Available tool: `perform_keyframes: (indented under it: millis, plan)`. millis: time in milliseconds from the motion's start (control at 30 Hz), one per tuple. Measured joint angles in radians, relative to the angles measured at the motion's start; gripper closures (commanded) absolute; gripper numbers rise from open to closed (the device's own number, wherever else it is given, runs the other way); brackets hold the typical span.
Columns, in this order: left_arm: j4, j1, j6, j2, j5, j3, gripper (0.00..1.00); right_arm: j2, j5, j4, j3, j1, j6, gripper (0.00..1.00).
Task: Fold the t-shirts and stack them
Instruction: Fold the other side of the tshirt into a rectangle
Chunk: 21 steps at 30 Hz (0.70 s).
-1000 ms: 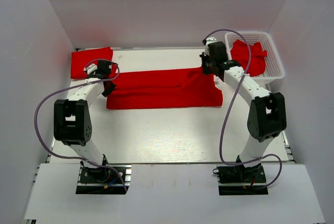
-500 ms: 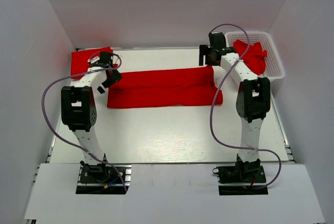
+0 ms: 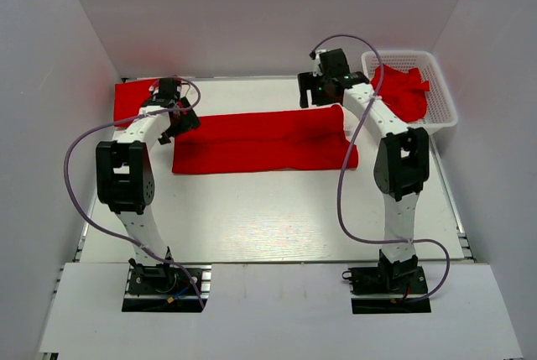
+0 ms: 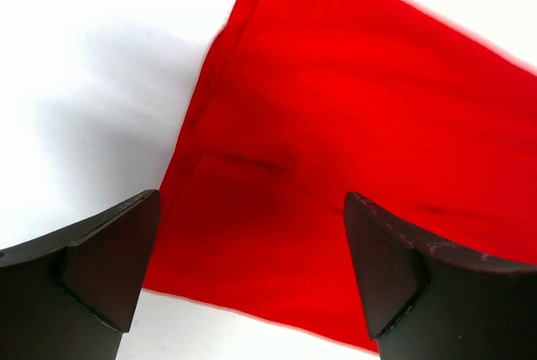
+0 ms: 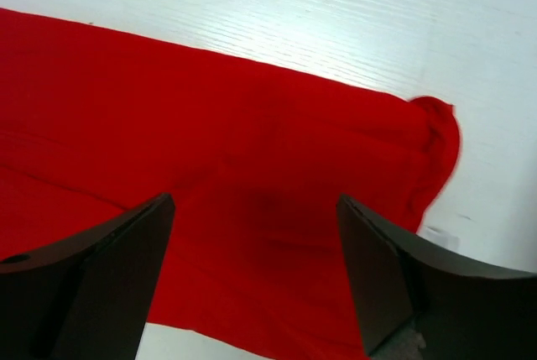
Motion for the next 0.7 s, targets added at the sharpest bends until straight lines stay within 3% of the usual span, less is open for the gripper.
perform_keyframes:
  millis: [433, 500, 700]
  plan:
    - [0.008, 0.001, 0.011, -0.127, 0.085, -0.155, 0.00, 0.234, 0.072, 0.002, 0.143, 0.069, 0.014, 0.38]
    - [0.016, 0.001, 0.007, -0.130, 0.105, -0.165, 0.00, 0.261, 0.080, 0.008, 0.146, 0.070, 0.013, 0.49]
    - [0.025, 0.001, -0.008, -0.152, 0.134, -0.198, 0.00, 0.291, 0.063, 0.032, 0.146, 0.070, 0.004, 0.59]
